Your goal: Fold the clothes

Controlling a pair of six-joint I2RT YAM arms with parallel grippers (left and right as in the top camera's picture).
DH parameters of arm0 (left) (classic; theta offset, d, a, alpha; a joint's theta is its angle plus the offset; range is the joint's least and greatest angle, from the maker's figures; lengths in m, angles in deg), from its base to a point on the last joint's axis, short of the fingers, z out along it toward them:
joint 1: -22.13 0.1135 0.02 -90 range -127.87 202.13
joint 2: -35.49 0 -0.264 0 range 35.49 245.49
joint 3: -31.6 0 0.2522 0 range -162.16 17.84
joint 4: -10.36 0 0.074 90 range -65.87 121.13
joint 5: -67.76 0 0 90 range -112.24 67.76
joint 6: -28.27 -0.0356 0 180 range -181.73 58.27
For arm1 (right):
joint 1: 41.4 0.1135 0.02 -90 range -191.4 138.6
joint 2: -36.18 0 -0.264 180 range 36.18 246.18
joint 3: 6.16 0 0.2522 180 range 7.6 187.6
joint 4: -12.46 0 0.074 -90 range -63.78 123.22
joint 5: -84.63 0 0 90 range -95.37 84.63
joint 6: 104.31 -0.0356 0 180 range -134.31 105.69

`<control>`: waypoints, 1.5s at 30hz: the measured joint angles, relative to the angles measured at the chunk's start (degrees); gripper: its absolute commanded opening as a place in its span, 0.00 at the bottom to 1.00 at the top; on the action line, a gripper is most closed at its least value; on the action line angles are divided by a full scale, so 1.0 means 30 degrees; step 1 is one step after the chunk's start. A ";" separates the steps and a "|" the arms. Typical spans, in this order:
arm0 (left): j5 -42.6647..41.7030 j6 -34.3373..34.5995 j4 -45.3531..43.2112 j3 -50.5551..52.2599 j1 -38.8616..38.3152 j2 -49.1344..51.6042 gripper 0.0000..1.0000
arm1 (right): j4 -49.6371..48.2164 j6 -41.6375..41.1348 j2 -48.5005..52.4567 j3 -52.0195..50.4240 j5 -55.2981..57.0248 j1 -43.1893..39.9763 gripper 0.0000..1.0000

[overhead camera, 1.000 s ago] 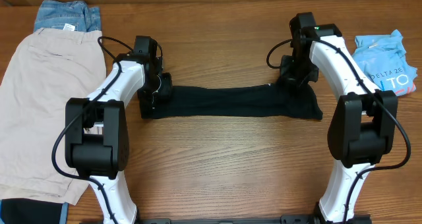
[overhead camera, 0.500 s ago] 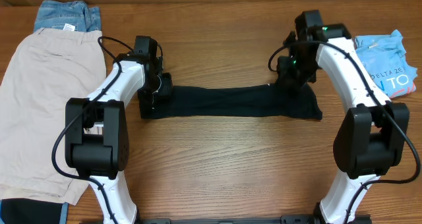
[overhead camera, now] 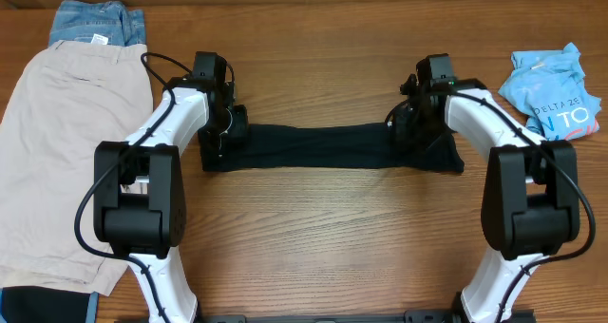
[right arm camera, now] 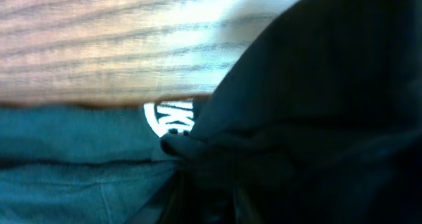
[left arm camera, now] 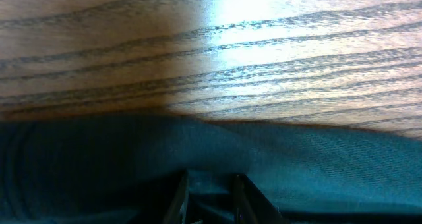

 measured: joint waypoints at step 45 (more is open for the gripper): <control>-0.1078 0.0605 0.1632 0.1056 0.2251 -0.0736 0.04 | -0.0823 -0.2361 -0.0386 -0.0743 0.2157 0.0058 0.43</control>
